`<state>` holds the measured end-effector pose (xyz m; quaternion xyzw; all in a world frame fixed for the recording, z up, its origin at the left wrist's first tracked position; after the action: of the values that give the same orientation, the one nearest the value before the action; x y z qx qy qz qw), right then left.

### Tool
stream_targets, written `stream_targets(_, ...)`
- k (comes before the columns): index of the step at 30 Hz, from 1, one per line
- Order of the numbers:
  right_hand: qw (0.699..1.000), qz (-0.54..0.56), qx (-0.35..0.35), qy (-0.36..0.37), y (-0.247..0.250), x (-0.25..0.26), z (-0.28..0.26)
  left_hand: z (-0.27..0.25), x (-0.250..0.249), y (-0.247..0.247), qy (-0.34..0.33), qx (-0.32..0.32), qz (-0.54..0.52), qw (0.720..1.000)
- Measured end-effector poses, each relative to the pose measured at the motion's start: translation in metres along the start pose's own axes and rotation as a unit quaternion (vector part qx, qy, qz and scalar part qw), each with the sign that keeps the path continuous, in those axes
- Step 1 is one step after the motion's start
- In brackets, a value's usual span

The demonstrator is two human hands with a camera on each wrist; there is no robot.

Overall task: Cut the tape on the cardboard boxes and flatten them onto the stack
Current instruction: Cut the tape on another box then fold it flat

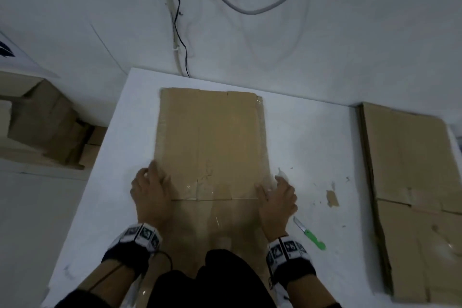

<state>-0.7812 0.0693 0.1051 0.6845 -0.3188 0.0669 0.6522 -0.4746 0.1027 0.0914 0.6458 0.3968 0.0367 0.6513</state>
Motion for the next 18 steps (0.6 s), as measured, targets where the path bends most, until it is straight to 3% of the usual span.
stream_targets(3,0.994,0.090,0.024,-0.049,0.003,-0.007,-0.009,-0.027,0.001,0.009,0.125,0.033,-0.029,0.991)
stream_targets(5,0.986,0.141,0.042,-0.075,0.007,-0.008,-0.008,-0.031,0.000,0.017,0.170,0.059,-0.071,0.981)
stream_targets(9,0.982,0.161,0.084,-0.054,0.004,-0.019,-0.010,-0.026,0.015,0.024,0.206,0.127,-0.168,0.956)
stream_targets(13,0.981,0.171,0.090,-0.034,0.003,-0.030,-0.040,-0.043,0.031,0.025,0.221,0.170,-0.171,0.945)
stream_targets(14,0.980,0.182,0.079,-0.022,0.010,-0.027,-0.051,-0.053,0.030,0.026,0.233,0.171,-0.153,0.945)
stream_targets(16,0.977,0.208,0.055,-0.006,0.019,-0.031,-0.070,-0.073,0.031,0.033,0.237,0.113,-0.132,0.956)
stream_targets(18,0.976,0.213,0.051,0.011,0.024,-0.034,-0.088,-0.091,0.037,0.038,0.210,0.071,-0.209,0.952)
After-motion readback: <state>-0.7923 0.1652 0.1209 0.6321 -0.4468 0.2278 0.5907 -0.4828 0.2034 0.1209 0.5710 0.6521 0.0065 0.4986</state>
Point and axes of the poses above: each hand's wrist, its own z-axis towards the middle knuckle, its own y-axis out of the back of the hand, x = y × z, the point moved 4 cm from there along z, towards the middle knuckle, and after that the axes turned 6 degrees about y, right-handed, at the moved point
